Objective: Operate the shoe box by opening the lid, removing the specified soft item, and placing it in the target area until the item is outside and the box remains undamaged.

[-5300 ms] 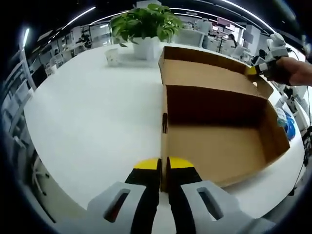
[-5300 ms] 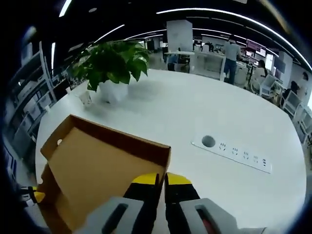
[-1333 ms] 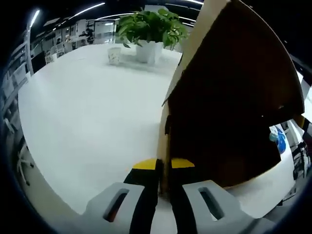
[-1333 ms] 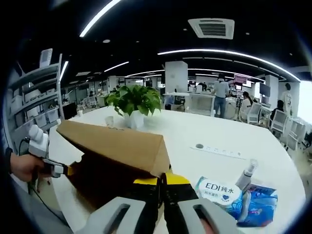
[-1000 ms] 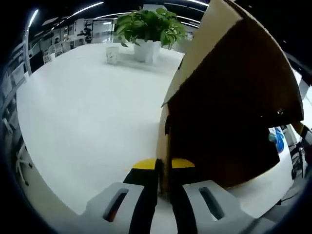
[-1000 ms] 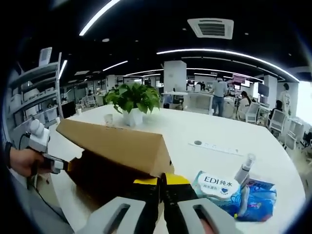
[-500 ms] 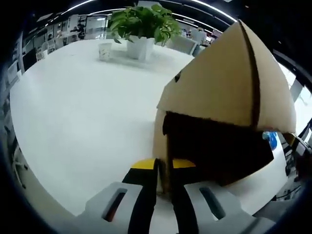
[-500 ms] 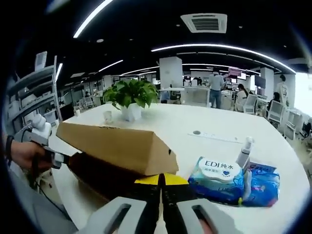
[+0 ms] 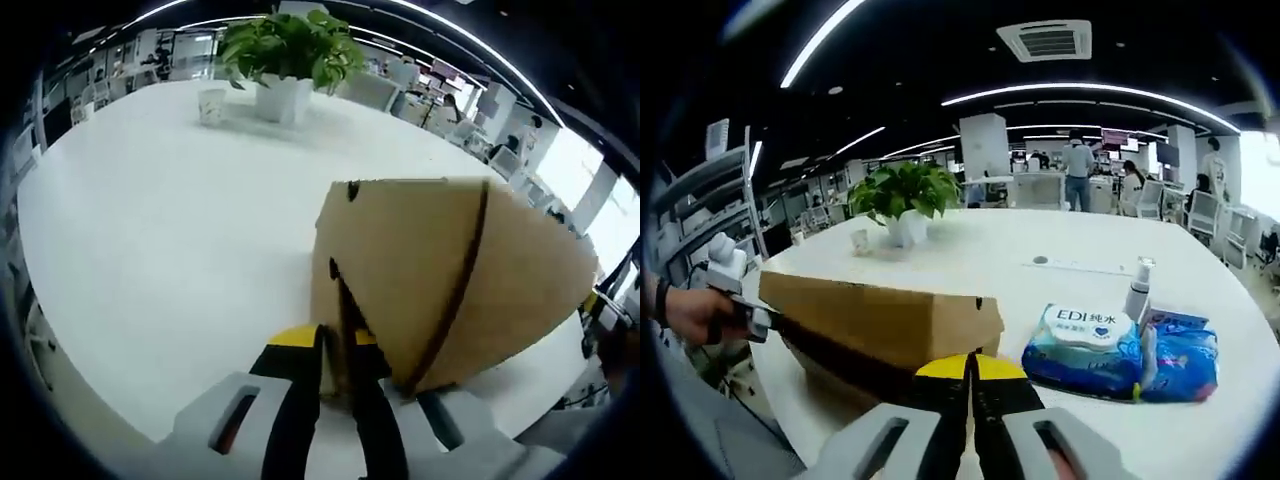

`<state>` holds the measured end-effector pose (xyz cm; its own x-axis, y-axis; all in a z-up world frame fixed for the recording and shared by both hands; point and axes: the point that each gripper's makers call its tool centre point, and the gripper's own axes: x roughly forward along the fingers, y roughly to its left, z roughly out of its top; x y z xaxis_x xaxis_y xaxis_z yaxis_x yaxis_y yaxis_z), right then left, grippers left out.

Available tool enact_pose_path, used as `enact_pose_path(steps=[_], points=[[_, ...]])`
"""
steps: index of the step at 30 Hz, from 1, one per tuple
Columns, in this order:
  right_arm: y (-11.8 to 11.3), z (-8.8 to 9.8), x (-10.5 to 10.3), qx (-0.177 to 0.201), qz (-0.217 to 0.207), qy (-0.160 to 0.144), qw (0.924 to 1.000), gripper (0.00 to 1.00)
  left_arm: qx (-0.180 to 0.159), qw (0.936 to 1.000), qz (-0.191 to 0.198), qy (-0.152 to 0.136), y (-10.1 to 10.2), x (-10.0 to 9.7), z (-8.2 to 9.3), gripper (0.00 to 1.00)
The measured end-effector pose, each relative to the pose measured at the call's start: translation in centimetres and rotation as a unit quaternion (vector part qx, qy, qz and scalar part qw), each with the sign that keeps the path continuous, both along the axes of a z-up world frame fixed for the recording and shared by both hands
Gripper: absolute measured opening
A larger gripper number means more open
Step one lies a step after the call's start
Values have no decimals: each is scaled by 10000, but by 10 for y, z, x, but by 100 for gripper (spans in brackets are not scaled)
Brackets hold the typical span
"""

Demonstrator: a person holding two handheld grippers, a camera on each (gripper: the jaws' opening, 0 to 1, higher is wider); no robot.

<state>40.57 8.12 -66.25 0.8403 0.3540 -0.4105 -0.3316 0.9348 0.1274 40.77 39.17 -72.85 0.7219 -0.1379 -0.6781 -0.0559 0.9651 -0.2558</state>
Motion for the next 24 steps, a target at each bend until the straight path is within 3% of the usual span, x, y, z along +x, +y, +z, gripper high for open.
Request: enact_pose_path(steps=[1,24], points=[[0,0,0,-7,9,-1,10000,0,118,9999,-107,-23,1,0,0,9],[3,-6,-5,236,36,155,9996,0,106,9997,-79,-225,4,-19,21,5]])
